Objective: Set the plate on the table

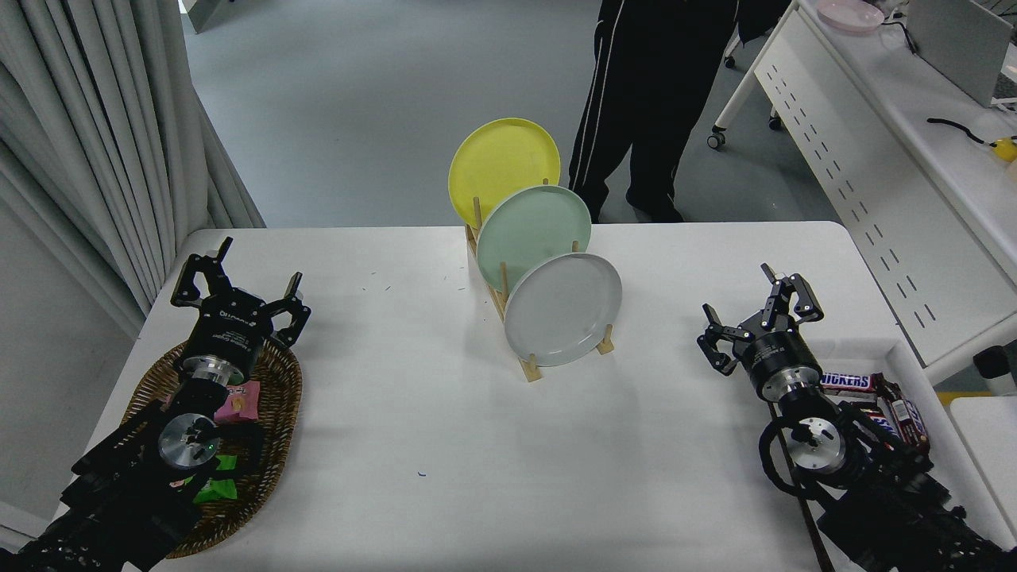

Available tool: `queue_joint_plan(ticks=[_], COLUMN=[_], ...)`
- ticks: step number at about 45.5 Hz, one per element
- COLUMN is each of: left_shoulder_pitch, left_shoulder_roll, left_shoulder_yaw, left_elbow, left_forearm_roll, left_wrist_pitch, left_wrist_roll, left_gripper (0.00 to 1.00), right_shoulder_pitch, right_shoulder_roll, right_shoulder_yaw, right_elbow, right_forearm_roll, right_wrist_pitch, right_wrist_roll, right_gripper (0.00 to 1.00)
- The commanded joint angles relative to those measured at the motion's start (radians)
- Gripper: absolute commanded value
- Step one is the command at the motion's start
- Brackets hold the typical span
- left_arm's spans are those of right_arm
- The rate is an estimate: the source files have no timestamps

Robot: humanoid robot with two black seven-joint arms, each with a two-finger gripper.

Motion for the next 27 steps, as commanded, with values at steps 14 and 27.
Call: queue_joint_plan(ticks=[14, 27], left_shoulder_pitch=[0.0, 0.0], left_shoulder_roll=[0.0, -0.001], left_shoulder_yaw=[0.0, 0.0], left_elbow=[0.0, 0.0], left_forearm_roll=[-0.001, -0.001], left_wrist_pitch=[0.0, 0.001], left_wrist_roll=[0.0, 0.0], left_gripper=[1.0, 1.0], right_shoulder_pitch=[0.018, 0.03], right_shoulder_roll=[0.014, 0.016], right_shoulder_yaw=[-0.005, -0.007], right_elbow=[0.0, 0.0], right_forearm_roll=[0.0, 0.003], right_wrist_pitch=[-0.008, -0.015], right_wrist_roll=[-0.002, -0.006], right_gripper=[1.0, 1.0])
